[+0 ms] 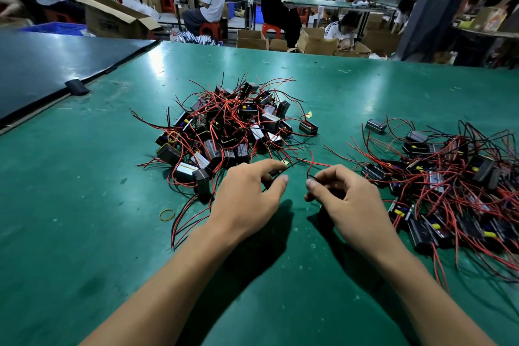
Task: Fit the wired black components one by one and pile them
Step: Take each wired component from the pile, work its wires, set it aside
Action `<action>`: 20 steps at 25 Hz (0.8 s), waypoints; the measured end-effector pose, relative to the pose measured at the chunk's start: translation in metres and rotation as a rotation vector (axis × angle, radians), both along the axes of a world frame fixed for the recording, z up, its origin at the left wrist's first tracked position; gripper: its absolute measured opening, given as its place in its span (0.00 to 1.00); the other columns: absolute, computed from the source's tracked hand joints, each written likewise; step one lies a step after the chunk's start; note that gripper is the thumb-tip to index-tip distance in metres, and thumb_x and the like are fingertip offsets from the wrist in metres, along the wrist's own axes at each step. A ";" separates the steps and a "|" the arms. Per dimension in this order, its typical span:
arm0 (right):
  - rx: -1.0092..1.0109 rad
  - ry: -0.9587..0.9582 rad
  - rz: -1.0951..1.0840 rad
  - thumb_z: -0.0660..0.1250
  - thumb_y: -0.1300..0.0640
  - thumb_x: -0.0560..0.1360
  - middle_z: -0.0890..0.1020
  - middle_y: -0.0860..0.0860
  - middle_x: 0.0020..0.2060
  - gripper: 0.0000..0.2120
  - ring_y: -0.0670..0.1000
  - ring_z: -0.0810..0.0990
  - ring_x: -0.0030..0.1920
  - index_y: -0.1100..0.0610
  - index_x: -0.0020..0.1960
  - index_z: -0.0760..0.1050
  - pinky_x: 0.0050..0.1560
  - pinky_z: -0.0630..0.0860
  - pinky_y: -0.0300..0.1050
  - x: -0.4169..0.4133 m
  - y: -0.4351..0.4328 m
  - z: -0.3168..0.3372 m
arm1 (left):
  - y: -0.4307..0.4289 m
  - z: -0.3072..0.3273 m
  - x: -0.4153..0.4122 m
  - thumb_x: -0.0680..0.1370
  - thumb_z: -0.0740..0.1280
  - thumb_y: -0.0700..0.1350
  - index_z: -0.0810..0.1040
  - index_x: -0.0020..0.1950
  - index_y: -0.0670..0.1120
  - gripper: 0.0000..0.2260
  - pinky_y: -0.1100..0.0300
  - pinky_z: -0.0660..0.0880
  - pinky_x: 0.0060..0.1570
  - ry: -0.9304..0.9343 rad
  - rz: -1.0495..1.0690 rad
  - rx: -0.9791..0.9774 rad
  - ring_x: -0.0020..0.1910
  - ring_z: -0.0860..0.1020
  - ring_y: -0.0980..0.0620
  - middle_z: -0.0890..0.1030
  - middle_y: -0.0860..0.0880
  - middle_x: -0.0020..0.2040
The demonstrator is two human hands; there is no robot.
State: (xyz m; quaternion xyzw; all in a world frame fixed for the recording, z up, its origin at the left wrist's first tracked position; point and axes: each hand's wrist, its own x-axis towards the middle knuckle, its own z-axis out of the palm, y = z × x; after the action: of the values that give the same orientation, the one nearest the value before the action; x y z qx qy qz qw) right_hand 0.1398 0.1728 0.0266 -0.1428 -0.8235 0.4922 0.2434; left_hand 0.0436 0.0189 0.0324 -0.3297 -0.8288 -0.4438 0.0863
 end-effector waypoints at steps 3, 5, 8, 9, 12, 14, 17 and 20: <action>0.012 -0.005 0.046 0.71 0.55 0.78 0.86 0.45 0.37 0.03 0.40 0.83 0.36 0.50 0.45 0.82 0.39 0.74 0.33 0.000 -0.002 -0.001 | 0.001 -0.002 0.004 0.78 0.69 0.51 0.85 0.48 0.50 0.08 0.57 0.73 0.43 0.061 -0.025 0.018 0.41 0.76 0.54 0.83 0.54 0.39; -0.001 -0.008 0.059 0.70 0.54 0.79 0.87 0.44 0.38 0.04 0.39 0.82 0.35 0.49 0.47 0.83 0.39 0.76 0.35 0.001 -0.003 -0.001 | 0.003 -0.003 0.005 0.78 0.69 0.48 0.85 0.53 0.50 0.07 0.57 0.73 0.45 0.045 -0.049 0.038 0.42 0.76 0.53 0.83 0.51 0.40; 0.028 0.011 0.067 0.68 0.54 0.80 0.86 0.42 0.39 0.07 0.44 0.82 0.37 0.45 0.46 0.83 0.39 0.76 0.36 0.001 -0.004 0.002 | 0.004 -0.002 0.007 0.78 0.67 0.38 0.83 0.60 0.48 0.13 0.61 0.74 0.49 0.064 -0.138 0.079 0.47 0.78 0.53 0.84 0.50 0.45; 0.043 0.010 0.063 0.67 0.53 0.80 0.86 0.43 0.38 0.08 0.49 0.82 0.38 0.45 0.45 0.83 0.40 0.77 0.41 0.001 -0.004 0.003 | 0.006 -0.002 0.008 0.77 0.66 0.35 0.83 0.60 0.48 0.15 0.63 0.74 0.49 0.064 -0.160 0.098 0.47 0.79 0.53 0.84 0.49 0.46; 0.051 0.009 0.059 0.65 0.52 0.81 0.84 0.54 0.35 0.13 0.59 0.77 0.33 0.52 0.41 0.83 0.37 0.74 0.53 0.000 -0.003 0.002 | 0.009 0.000 0.010 0.76 0.65 0.32 0.83 0.58 0.45 0.15 0.66 0.74 0.48 0.013 -0.175 0.153 0.45 0.78 0.57 0.83 0.48 0.47; 0.024 0.016 0.050 0.64 0.53 0.82 0.84 0.52 0.34 0.14 0.57 0.74 0.30 0.52 0.41 0.82 0.34 0.71 0.50 0.000 -0.003 0.001 | 0.011 0.002 0.014 0.76 0.66 0.33 0.84 0.55 0.45 0.12 0.66 0.75 0.47 -0.046 -0.163 0.174 0.44 0.79 0.57 0.83 0.49 0.46; 0.009 0.024 0.052 0.64 0.55 0.82 0.85 0.45 0.35 0.13 0.41 0.75 0.31 0.51 0.42 0.82 0.37 0.70 0.36 -0.001 -0.006 0.002 | 0.013 0.004 0.018 0.76 0.69 0.37 0.84 0.49 0.45 0.06 0.70 0.73 0.41 -0.192 -0.155 0.251 0.39 0.79 0.60 0.84 0.51 0.42; -0.007 0.012 0.059 0.63 0.54 0.82 0.85 0.45 0.35 0.12 0.40 0.73 0.29 0.53 0.44 0.82 0.34 0.68 0.34 -0.001 -0.008 0.000 | 0.014 0.005 0.017 0.77 0.69 0.39 0.84 0.48 0.45 0.04 0.67 0.74 0.38 -0.306 -0.134 0.319 0.35 0.77 0.62 0.83 0.54 0.37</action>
State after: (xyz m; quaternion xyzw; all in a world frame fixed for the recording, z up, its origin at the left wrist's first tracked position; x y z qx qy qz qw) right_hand 0.1385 0.1653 0.0268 -0.1165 -0.8241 0.5028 0.2334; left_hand 0.0601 0.0329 0.0378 -0.2948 -0.7278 -0.6189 -0.0190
